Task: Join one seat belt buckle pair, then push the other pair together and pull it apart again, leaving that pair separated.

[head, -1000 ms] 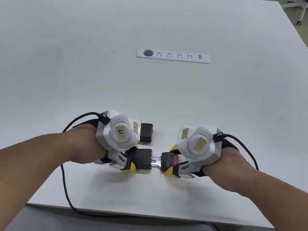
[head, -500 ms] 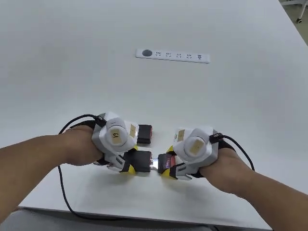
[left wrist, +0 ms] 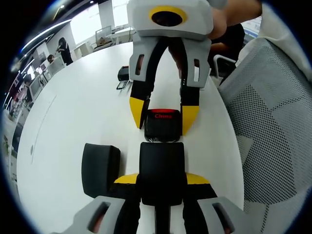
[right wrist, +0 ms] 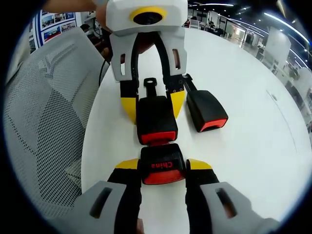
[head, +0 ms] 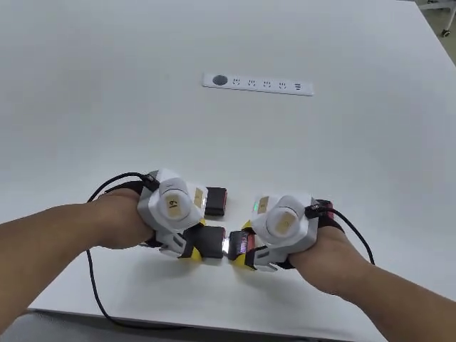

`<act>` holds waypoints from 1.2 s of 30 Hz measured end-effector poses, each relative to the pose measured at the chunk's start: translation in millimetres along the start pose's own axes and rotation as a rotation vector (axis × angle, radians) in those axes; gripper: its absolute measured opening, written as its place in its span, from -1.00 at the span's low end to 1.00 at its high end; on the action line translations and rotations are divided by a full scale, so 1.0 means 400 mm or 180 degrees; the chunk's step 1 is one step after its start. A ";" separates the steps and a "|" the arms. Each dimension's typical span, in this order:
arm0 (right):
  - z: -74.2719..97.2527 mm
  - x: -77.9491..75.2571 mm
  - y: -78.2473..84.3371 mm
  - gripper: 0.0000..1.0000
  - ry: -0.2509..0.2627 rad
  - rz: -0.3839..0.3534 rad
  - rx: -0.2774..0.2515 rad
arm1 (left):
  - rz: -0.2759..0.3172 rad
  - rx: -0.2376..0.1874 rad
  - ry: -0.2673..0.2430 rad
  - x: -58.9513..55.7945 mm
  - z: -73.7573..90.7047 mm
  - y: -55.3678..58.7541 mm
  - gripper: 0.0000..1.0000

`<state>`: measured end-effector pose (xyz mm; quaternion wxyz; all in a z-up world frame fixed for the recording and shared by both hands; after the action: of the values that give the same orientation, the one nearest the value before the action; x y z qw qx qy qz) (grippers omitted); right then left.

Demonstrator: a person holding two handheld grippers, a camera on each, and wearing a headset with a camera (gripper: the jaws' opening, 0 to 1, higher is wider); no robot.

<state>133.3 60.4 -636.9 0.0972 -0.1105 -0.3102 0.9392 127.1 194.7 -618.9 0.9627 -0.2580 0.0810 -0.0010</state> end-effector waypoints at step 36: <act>0.028 0.027 -0.011 -0.34 0.0007 0.0089 0.0095 | 0.0097 0.0003 -0.0012 -0.003 0.008 0.002 -0.34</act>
<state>120.4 60.5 -627.1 0.0861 -0.1143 -0.2944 0.9449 126.5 196.9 -616.3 0.9629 -0.2563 0.0831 0.0141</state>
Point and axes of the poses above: the centre of the closed fingertips' face, and the gripper's own axes: z roughly backward along the fingers, x roughly to its left, y roughly out of its underside, the point moved 8 cm from there along z, roughly backward along the fingers, and after that the axes turned 10 degrees about y, right-handed, at the moved point
